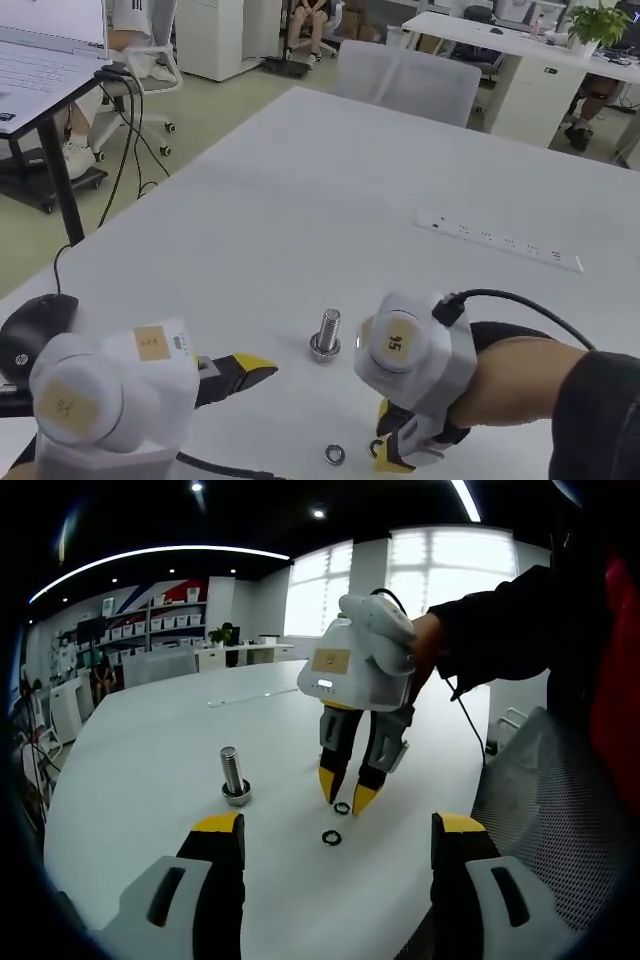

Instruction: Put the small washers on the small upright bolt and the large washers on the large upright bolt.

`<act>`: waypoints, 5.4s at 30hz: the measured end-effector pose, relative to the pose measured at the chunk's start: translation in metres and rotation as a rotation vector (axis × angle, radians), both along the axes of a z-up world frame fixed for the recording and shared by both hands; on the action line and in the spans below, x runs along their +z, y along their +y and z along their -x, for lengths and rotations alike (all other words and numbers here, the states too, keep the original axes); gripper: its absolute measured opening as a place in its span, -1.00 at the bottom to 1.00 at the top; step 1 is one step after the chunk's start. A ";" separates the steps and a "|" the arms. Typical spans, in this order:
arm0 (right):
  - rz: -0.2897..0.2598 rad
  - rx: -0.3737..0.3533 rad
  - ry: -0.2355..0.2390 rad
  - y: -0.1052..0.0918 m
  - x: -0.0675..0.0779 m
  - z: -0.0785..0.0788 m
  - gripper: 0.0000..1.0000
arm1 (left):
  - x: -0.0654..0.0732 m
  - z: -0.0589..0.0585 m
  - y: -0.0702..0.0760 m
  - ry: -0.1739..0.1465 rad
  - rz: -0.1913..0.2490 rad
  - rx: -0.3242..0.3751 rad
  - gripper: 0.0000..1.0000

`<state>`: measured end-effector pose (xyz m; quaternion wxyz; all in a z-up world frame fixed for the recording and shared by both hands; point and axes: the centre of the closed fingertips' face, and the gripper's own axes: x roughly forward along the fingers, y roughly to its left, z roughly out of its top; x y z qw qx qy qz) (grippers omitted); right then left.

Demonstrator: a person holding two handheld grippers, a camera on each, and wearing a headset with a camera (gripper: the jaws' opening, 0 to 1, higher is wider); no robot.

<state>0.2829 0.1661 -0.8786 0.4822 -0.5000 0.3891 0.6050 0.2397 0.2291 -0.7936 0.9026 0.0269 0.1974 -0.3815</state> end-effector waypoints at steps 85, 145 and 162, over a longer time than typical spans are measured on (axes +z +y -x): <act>-0.004 -0.209 -0.047 -0.081 0.059 -0.049 -0.72 | 0.000 -0.006 -0.008 0.006 -0.002 -0.028 0.51; -0.013 -0.166 -0.092 -0.053 0.060 -0.086 -0.72 | -0.011 -0.005 -0.002 0.035 0.000 -0.011 0.51; -0.004 -0.173 -0.073 -0.052 0.039 -0.085 -0.72 | -0.012 -0.003 0.001 0.043 -0.001 -0.003 0.50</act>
